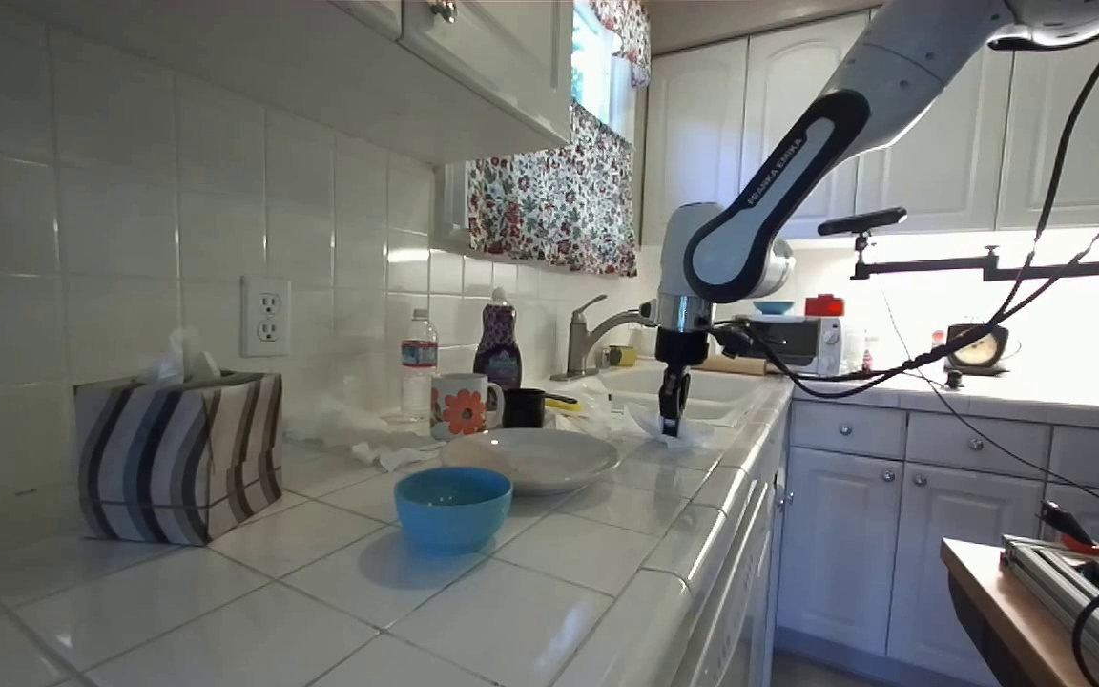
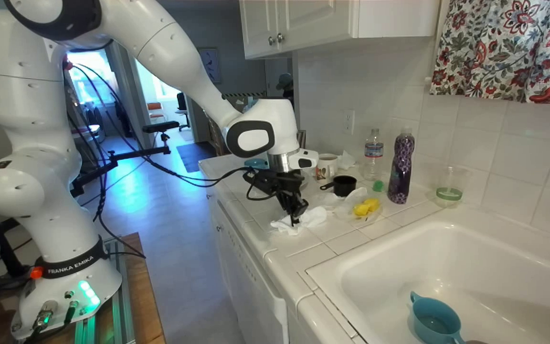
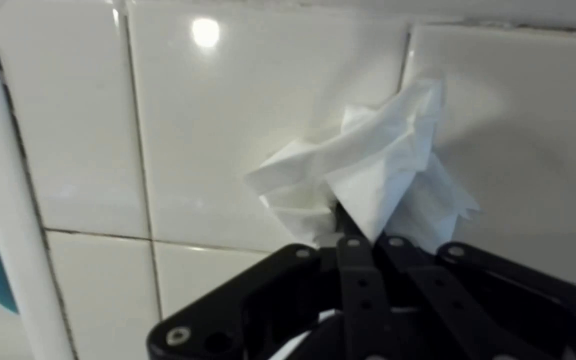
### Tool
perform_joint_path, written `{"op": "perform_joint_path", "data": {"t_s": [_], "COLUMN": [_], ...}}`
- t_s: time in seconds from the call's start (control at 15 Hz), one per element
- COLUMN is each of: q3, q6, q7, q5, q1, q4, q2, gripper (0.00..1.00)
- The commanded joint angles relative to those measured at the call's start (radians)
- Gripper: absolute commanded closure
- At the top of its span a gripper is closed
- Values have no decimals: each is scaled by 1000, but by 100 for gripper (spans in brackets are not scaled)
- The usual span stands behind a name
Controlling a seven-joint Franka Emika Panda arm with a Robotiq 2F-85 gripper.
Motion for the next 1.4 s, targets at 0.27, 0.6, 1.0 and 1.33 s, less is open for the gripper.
{"op": "perform_joint_path", "data": {"t_s": [0.27,0.6,1.0,1.33], "q3": [-42,49,134,86], "q6": [2,19,5,-24], "q7": [102,-66,-237,-193], "q5": [-87,-44,20,-5], "q1": [29,58,69,51], "q4": [-48,-86,-96,-93], "q2": [-37,-69,-87,-77], "gripper": [100,100,100,100]}}
